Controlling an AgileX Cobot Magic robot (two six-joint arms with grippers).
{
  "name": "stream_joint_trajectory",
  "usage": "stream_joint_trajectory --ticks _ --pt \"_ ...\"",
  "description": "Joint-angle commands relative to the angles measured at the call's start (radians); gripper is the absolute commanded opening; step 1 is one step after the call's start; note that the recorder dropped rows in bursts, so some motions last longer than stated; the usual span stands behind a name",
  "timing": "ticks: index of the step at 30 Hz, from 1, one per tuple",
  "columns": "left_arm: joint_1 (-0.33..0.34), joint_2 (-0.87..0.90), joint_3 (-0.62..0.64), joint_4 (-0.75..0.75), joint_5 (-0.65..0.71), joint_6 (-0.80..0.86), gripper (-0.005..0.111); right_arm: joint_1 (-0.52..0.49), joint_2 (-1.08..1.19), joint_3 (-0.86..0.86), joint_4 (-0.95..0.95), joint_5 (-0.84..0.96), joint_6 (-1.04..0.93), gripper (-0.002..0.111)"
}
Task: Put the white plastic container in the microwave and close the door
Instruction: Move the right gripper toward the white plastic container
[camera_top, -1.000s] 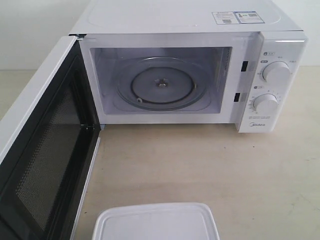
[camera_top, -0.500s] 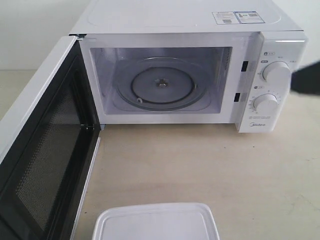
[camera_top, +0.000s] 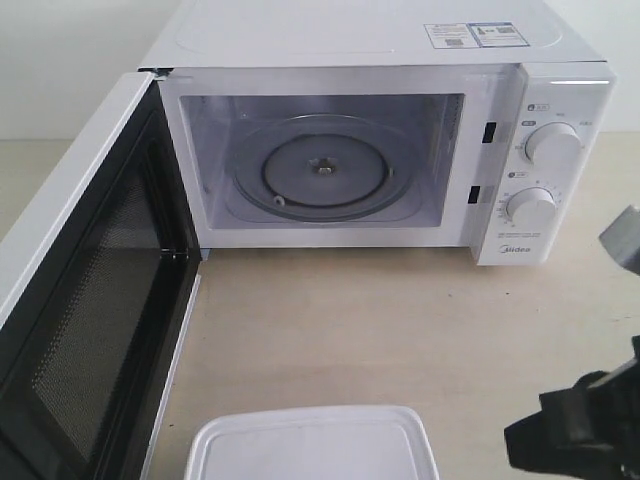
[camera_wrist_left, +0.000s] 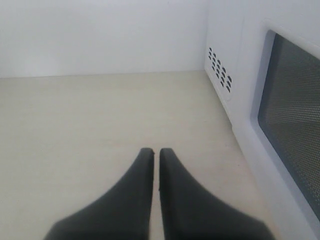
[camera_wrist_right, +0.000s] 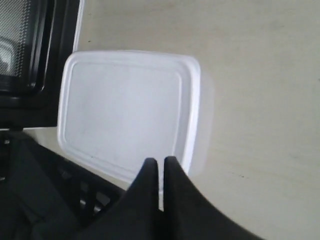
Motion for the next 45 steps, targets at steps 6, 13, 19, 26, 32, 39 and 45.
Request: stream_joint_trajectory --ticks 6,13,19,26,32,39,45 --pt "0.002 -0.004 0.004 0.003 0.003 -0.004 0.004 0.001 0.104 0.111 0.256 -0.089 -0.288 0.000" --pt "0.002 -0.004 0.004 0.003 0.003 -0.004 0.004 0.001 0.160 0.114 0.258 -0.176 -0.290 0.023" --pt "0.002 -0.004 0.004 0.003 0.003 -0.004 0.004 0.001 0.236 0.114 0.269 -0.200 -0.302 0.068" --pt "0.002 -0.004 0.004 0.003 0.003 -0.004 0.004 0.001 0.371 0.114 0.445 -0.215 -0.470 0.056" --pt "0.002 -0.004 0.004 0.003 0.003 -0.004 0.004 0.001 0.467 0.114 0.540 -0.179 -0.605 0.057" --pt "0.002 -0.004 0.004 0.003 0.003 -0.004 0.004 0.001 0.561 0.114 0.639 -0.172 -0.725 0.057" --pt "0.002 -0.004 0.004 0.003 0.003 -0.004 0.004 0.001 0.616 0.114 0.677 -0.172 -0.762 0.048"
